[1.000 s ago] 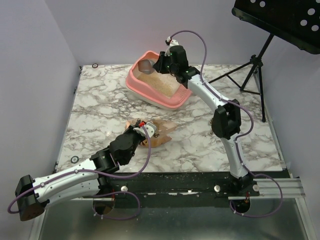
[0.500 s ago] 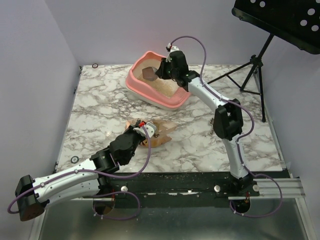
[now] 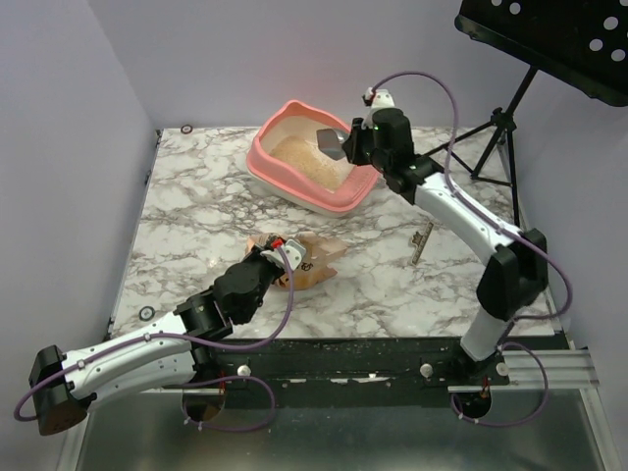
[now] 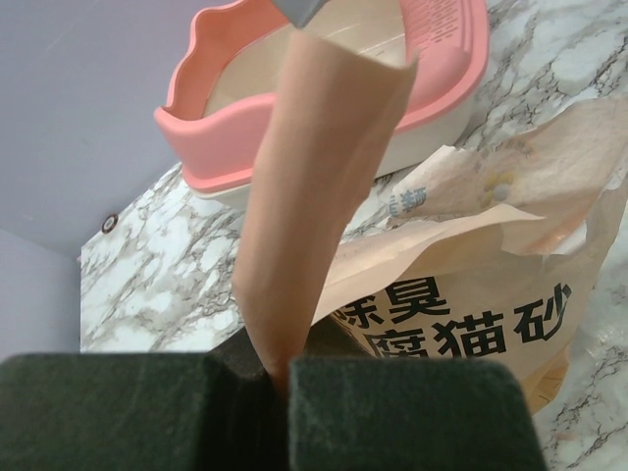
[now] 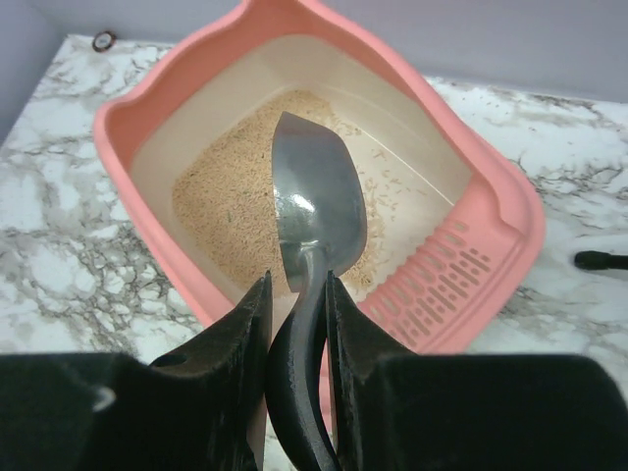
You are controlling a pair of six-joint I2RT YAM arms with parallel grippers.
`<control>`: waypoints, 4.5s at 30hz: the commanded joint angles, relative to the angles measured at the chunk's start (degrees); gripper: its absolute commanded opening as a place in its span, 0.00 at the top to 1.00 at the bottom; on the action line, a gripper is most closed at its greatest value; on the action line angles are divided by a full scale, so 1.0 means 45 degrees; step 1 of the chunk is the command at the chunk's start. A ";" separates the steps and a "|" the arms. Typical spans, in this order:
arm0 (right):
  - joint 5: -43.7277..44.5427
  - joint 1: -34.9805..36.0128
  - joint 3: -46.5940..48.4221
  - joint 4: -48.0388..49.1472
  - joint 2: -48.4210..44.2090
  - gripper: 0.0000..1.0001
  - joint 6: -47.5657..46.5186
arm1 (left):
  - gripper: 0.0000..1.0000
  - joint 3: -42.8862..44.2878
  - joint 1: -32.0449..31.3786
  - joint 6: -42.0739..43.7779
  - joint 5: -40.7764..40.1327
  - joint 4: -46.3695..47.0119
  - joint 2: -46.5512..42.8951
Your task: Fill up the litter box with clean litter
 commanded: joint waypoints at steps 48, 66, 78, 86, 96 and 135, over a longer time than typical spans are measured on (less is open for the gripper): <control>-0.5659 0.2343 -0.6222 -0.5366 -1.0054 0.99 -0.3410 | 1.00 0.0655 0.0147 -0.0222 0.0261 -0.0738 -0.0858; -0.4857 0.2520 -0.2335 -0.7318 -0.3823 0.99 -0.0911 | 1.00 0.0812 0.0147 -0.0847 0.1023 -0.0875 -0.0467; -0.7997 0.2500 -0.4052 -0.5465 -0.2553 0.99 0.0845 | 1.00 0.0792 0.0147 -0.0808 0.0984 -0.0894 -0.0507; -0.9875 0.2500 -0.5536 -0.3161 -0.2337 0.99 0.2545 | 1.00 0.0792 0.0147 -0.0808 0.0847 -0.0953 -0.0467; -1.0502 0.2169 -0.7021 -0.0348 -0.3390 0.99 0.5396 | 1.00 0.0792 0.0147 -0.0808 0.0730 -0.0992 -0.0428; -1.2258 -0.0449 -1.5847 1.1892 -0.6968 0.99 1.5473 | 1.00 0.0031 0.0127 -0.0242 0.0847 0.0218 -0.1132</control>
